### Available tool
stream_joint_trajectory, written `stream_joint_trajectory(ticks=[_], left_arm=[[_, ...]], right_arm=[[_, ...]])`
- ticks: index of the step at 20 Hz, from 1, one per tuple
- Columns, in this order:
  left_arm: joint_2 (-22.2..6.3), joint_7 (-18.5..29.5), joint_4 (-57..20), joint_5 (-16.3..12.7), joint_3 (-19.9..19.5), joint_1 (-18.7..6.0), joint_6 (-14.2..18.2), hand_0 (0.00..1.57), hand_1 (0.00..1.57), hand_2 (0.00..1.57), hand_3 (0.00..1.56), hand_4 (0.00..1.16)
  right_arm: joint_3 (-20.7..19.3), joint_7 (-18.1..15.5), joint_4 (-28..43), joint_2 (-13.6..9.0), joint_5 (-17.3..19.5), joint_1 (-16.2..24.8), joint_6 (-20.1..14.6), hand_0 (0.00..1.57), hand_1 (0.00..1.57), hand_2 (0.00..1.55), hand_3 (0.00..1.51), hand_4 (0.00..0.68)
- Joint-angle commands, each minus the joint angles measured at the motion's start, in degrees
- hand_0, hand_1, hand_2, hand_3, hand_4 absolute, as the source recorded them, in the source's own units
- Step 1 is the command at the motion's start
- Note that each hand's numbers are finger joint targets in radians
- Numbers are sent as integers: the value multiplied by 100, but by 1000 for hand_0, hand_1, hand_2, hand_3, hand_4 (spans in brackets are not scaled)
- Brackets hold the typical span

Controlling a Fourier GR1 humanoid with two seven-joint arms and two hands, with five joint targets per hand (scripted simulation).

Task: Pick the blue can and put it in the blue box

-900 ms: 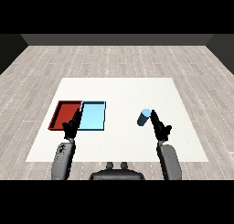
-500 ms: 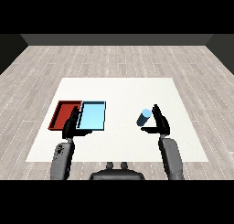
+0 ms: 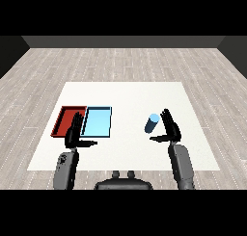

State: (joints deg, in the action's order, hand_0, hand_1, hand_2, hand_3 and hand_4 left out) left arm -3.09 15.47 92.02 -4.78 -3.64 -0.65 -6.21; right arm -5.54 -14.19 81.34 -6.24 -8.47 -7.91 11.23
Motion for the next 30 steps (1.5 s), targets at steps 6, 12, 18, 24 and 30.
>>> stream_joint_trajectory(ticks=[6,12,18,24,30], left_arm=[[105,144,-145,81,78,-100,77,0,0,0,0,0],[133,490,-144,15,74,250,-47,0,0,0,0,0],[-21,238,362,-196,-74,497,-156,0,0,0,0,0],[-199,-47,118,-445,-284,-30,-285,0,0,0,0,0],[-80,129,179,-312,-193,139,-178,0,0,0,0,0]], right_arm=[[-432,-290,-859,-175,-125,-484,-11,0,0,0,0,0],[-406,-220,-807,-104,-198,-263,-83,0,0,0,0,0],[-549,-518,-2050,-111,-185,-1050,-165,0,0,0,0,0],[-605,-937,-3046,-218,-147,-1456,-56,0,0,0,0,0],[-573,-956,-3564,-28,-159,-1871,-285,0,0,0,0,0]])
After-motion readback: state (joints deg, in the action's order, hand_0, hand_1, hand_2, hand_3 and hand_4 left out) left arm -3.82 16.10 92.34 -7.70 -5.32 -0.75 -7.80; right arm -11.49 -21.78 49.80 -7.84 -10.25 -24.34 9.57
